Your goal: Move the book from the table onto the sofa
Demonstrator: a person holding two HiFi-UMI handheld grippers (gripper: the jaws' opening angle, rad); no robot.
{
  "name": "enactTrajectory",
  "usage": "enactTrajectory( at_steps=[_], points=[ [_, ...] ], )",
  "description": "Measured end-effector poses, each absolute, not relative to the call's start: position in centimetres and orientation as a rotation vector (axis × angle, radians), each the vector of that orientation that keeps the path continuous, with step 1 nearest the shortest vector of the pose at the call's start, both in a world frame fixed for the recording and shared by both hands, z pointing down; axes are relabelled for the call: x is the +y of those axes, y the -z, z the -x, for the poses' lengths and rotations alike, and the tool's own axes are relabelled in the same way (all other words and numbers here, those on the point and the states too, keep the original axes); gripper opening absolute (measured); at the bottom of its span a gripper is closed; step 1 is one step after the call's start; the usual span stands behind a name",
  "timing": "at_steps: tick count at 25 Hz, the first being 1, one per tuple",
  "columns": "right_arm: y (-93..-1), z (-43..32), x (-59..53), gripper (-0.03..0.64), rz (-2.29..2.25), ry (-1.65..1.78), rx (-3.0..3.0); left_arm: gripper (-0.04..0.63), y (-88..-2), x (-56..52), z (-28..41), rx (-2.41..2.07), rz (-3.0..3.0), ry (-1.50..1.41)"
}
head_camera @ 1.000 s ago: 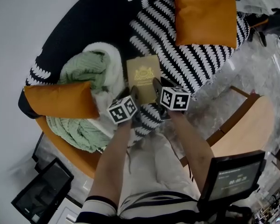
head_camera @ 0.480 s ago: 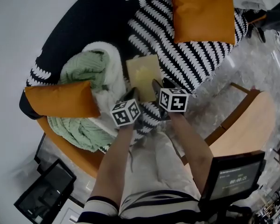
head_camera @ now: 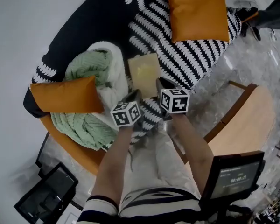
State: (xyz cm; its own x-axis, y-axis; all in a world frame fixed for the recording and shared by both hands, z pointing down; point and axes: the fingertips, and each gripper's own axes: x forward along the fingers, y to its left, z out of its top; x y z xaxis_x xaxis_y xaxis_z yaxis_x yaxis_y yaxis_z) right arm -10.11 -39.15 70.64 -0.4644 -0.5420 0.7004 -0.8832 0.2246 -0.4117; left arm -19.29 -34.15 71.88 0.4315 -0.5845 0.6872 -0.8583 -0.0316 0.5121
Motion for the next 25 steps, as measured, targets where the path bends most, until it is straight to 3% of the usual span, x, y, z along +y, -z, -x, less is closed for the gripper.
enactTrajectory(
  at_steps=[2,25],
  points=[
    [-69.3,10.2,-38.9,0.001,-1.338,-1.133,-2.115,0.002,-70.7,-33.8,19.2,-1.24,-1.744,-0.342],
    [-49.4,13.3,-30.4,0.0,-1.405,-0.99,-2.468,0.002,-50.4,-25.9,16.1,-1.125,-2.099,-0.125]
  ],
)
